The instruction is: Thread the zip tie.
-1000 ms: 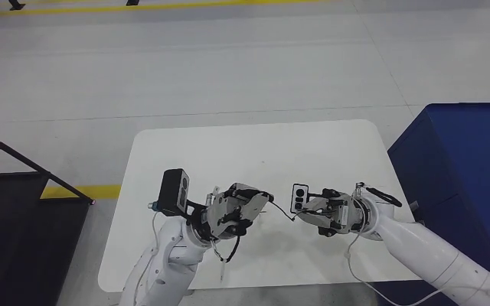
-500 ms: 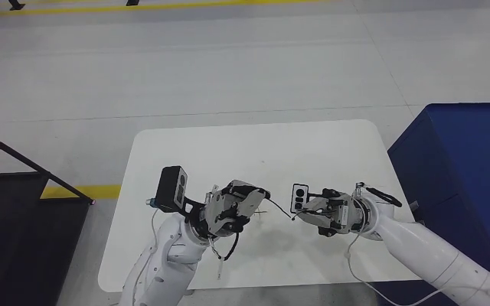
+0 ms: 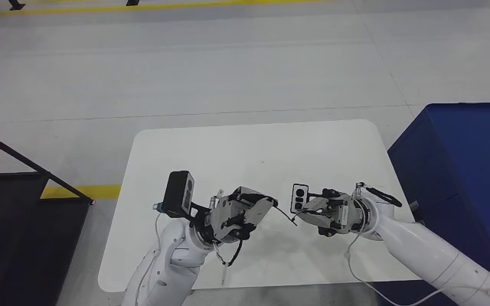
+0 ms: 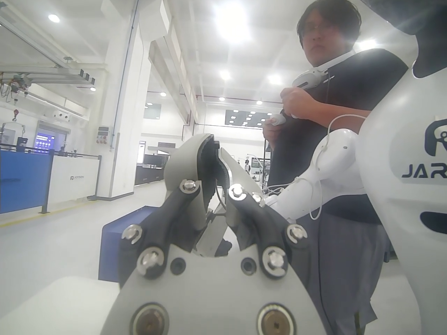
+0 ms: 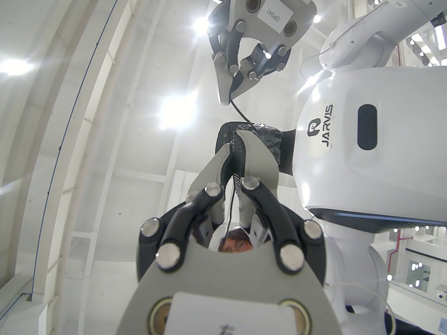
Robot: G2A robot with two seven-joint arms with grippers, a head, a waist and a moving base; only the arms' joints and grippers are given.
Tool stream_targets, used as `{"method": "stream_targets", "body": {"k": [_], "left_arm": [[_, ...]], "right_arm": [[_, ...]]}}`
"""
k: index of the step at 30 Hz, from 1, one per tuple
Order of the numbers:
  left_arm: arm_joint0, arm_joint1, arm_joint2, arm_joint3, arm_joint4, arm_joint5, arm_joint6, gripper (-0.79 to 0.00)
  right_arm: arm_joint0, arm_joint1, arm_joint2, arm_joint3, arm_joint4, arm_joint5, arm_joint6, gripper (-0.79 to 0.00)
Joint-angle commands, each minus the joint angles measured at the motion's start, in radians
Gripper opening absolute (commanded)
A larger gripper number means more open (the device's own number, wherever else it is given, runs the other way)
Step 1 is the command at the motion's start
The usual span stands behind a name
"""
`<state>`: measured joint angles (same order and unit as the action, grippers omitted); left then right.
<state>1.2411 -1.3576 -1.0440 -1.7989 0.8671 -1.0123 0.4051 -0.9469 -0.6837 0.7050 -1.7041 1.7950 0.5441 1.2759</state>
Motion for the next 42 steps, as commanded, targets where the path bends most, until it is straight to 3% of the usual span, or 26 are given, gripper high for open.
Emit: {"method": "stream_targets", "body": {"k": [1, 12, 31, 42], "left_arm": [[0.002, -0.001, 0.002, -0.003, 0.012, 0.000, 0.006, -0.785], [-0.003, -0.004, -0.016, 0.011, 0.007, 0.001, 0.048, -0.785], [-0.001, -0.009, -0.009, 0.013, 0.033, 0.000, 0.025, -0.785], [0.012, -0.008, -0.007, -0.006, 0.120, 0.000, 0.101, -0.785]], "right_arm": [[0.000, 0.000, 0.000, 0.000, 0.000, 0.000, 0.000, -0.785], [0.000, 0.000, 0.000, 0.000, 0.000, 0.000, 0.000, -0.785], [0.000, 0.000, 0.000, 0.000, 0.000, 0.000, 0.000, -0.785], [-0.029, -0.010, 0.028, -0.025, 0.019, -0.001, -0.051, -0.785]]}}
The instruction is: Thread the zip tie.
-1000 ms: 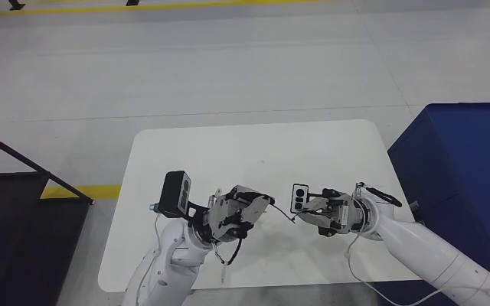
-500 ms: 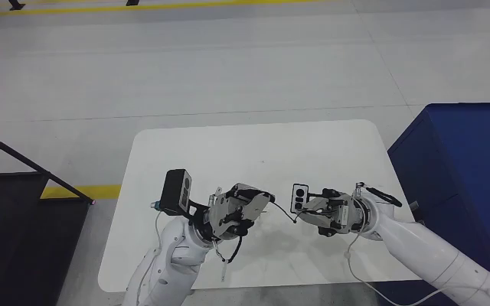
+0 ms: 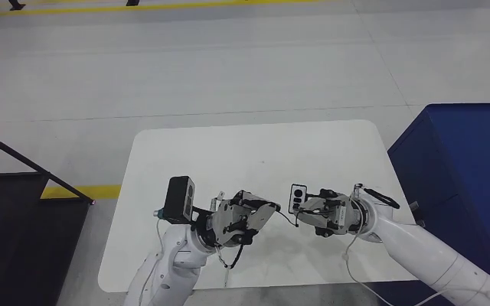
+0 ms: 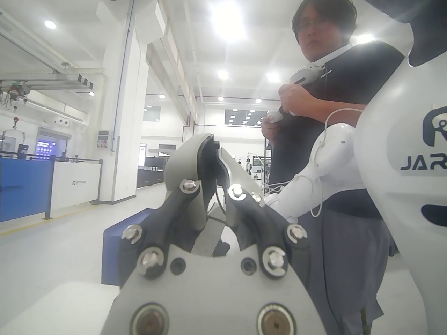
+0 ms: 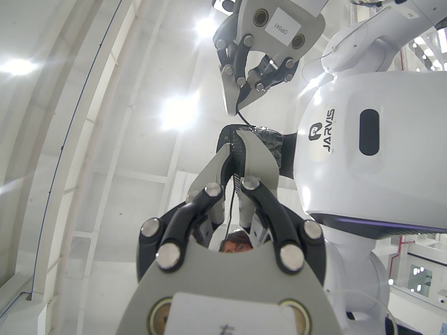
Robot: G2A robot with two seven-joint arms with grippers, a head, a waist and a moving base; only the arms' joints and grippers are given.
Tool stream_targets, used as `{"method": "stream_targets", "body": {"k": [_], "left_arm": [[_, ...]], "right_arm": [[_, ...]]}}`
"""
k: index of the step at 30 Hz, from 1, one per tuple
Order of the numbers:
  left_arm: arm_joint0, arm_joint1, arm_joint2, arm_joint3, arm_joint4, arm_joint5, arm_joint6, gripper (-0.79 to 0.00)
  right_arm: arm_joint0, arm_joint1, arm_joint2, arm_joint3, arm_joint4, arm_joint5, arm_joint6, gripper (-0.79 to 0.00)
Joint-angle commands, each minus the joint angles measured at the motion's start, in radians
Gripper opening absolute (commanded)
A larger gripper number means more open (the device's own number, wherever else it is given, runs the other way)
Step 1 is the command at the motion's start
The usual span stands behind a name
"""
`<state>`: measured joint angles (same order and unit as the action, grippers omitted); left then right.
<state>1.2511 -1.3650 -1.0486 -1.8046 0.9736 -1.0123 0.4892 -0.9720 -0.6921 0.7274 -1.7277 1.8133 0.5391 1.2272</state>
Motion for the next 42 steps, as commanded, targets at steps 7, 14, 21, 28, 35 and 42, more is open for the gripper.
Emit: {"method": "stream_targets", "body": {"k": [7, 14, 21, 28, 35, 42], "left_arm": [[0.008, -0.005, -0.019, 0.003, 0.133, 0.038, 0.124, -0.785], [0.008, -0.010, -0.013, 0.025, 0.190, 0.069, 0.212, -0.785], [0.001, -0.012, -0.006, 0.028, 0.252, 0.099, 0.260, -0.785], [-0.005, -0.015, 0.015, 0.053, 0.289, 0.132, 0.305, -0.785], [-0.005, -0.016, 0.029, 0.048, 0.299, 0.156, 0.315, -0.785], [-0.006, -0.014, 0.031, 0.042, 0.324, 0.182, 0.315, -0.785]], "right_arm": [[-0.033, -0.015, 0.041, -0.005, 0.012, 0.019, -0.014, -0.785], [-0.058, -0.028, 0.073, -0.006, 0.008, 0.034, -0.023, -0.785], [-0.083, -0.042, 0.104, -0.005, 0.005, 0.042, -0.027, -0.785], [-0.109, -0.054, 0.135, -0.005, 0.003, 0.050, -0.038, -0.785], [-0.134, -0.063, 0.174, -0.006, -0.047, 0.013, -0.062, -0.785], [-0.158, -0.071, 0.207, -0.017, -0.127, -0.022, -0.044, -0.785]]}}
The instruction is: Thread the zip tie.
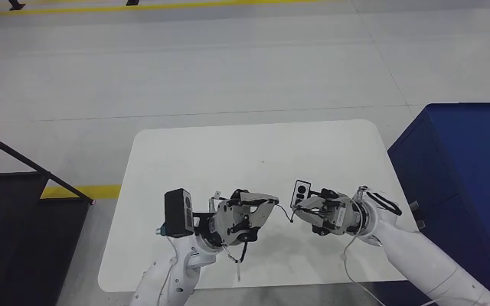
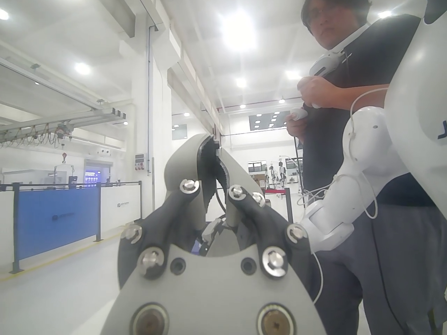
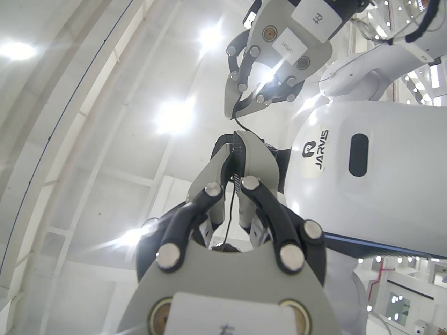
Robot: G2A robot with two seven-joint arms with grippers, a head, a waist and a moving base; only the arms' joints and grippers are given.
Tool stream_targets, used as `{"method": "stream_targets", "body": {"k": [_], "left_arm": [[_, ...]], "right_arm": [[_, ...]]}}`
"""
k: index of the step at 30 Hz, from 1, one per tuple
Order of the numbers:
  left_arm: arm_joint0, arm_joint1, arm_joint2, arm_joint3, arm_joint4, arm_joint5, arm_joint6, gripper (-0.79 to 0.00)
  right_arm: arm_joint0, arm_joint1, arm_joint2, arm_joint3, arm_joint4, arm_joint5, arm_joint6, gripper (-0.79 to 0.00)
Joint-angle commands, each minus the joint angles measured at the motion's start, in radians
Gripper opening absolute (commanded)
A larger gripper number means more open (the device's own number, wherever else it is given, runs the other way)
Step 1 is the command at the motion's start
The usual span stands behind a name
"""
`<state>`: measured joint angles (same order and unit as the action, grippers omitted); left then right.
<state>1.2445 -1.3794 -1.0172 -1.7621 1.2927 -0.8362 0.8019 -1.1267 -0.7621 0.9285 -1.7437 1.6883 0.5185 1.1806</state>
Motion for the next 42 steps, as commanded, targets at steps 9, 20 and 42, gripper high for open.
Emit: {"method": "stream_targets", "body": {"k": [9, 20, 42], "left_arm": [[0.000, 0.002, 0.001, 0.002, 0.013, 0.009, 0.003, -0.785], [0.005, 0.002, -0.006, -0.030, 0.025, 0.056, 0.009, -0.785], [-0.032, -0.001, 0.074, 0.048, 0.300, 0.245, 0.327, -0.785]], "right_arm": [[-0.013, -0.006, 0.024, -0.005, -0.005, 0.022, 0.002, -0.785], [-0.033, -0.018, 0.038, -0.032, 0.054, 0.004, -0.028, -0.785], [-0.075, -0.068, 0.083, -0.041, 0.121, 0.022, -0.115, -0.785]]}}
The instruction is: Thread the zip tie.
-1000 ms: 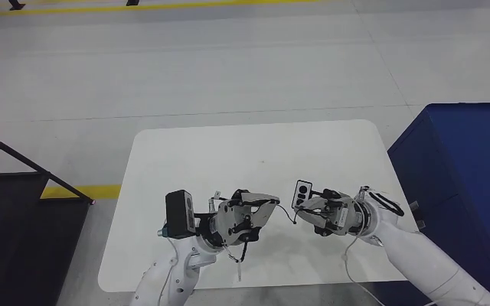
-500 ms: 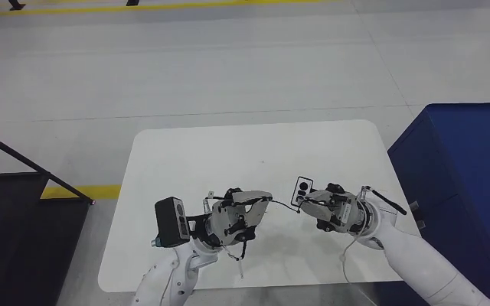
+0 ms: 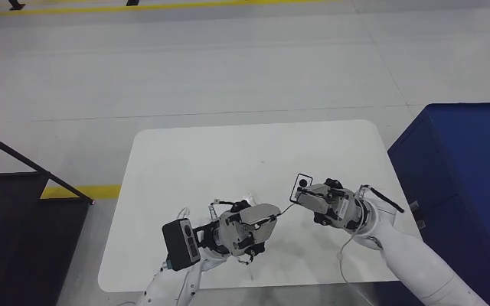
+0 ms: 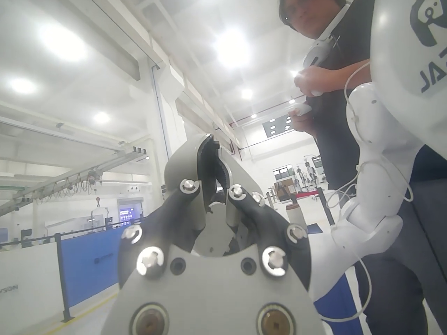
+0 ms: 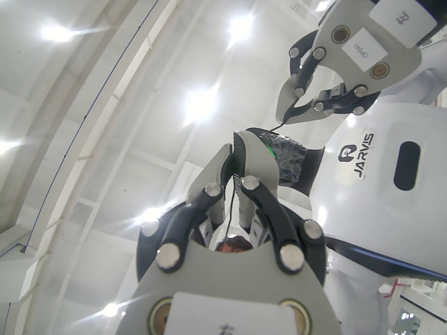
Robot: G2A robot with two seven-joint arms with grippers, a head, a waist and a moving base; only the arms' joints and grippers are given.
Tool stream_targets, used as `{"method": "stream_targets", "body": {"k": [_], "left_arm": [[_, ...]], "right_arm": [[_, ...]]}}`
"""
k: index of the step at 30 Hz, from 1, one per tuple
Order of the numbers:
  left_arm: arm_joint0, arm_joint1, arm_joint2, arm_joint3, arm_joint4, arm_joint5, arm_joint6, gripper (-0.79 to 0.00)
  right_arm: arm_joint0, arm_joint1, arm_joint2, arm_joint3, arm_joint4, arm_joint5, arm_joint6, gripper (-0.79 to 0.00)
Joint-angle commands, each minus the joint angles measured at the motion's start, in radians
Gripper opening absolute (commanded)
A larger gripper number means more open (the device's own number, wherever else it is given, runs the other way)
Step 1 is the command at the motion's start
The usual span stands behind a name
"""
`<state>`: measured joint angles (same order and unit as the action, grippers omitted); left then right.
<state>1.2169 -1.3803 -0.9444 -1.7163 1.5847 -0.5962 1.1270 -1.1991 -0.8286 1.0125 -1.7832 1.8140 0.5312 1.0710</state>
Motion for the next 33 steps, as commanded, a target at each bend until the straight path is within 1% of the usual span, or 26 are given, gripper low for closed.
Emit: {"method": "stream_targets", "body": {"k": [1, 7, 13, 14, 15, 16, 22, 26, 31, 32, 33], "left_arm": [[-0.008, 0.001, 0.004, 0.004, 0.017, 0.009, 0.003, -0.785], [-0.012, 0.002, 0.021, 0.011, -0.007, -0.014, -0.017, -0.785], [-0.011, 0.004, 0.012, 0.009, -0.050, -0.005, -0.039, -0.785], [-0.012, 0.004, 0.010, 0.008, -0.055, -0.005, -0.042, -0.591], [-0.009, 0.005, 0.006, 0.008, -0.066, -0.001, -0.043, -0.169], [-0.008, 0.005, 0.004, 0.007, -0.074, -0.001, -0.046, 0.000], [-0.001, 0.010, -0.024, -0.001, -0.120, -0.001, -0.053, 0.000], [0.020, 0.010, -0.041, -0.004, -0.235, -0.022, -0.046, 0.000], [0.020, 0.010, -0.041, -0.004, -0.235, -0.022, -0.046, 0.000], [0.026, 0.010, -0.041, -0.003, -0.244, -0.018, -0.069, 0.000], [0.034, 0.011, -0.044, 0.000, -0.256, -0.015, -0.128, 0.000]], "right_arm": [[-0.005, -0.003, 0.000, -0.001, -0.007, 0.014, -0.010, -0.785], [-0.017, -0.012, 0.009, -0.003, -0.042, 0.043, -0.020, -0.785], [-0.025, -0.020, 0.024, -0.001, -0.058, 0.057, -0.022, -0.785], [-0.025, -0.022, 0.028, 0.000, -0.058, 0.057, -0.020, -0.785], [-0.025, -0.023, 0.033, 0.002, -0.060, 0.052, -0.018, -0.785], [-0.025, -0.025, 0.036, 0.004, -0.062, 0.051, -0.016, -0.785], [-0.017, -0.035, 0.069, 0.023, -0.075, 0.016, 0.008, -0.785], [-0.016, -0.039, 0.077, 0.033, -0.072, 0.007, 0.012, -0.785], [-0.015, -0.039, 0.081, 0.033, -0.072, -0.002, 0.006, -0.785], [-0.013, -0.041, 0.095, 0.030, -0.071, -0.040, -0.009, -0.785], [-0.009, -0.044, 0.109, 0.021, -0.068, -0.074, -0.006, -0.785]]}}
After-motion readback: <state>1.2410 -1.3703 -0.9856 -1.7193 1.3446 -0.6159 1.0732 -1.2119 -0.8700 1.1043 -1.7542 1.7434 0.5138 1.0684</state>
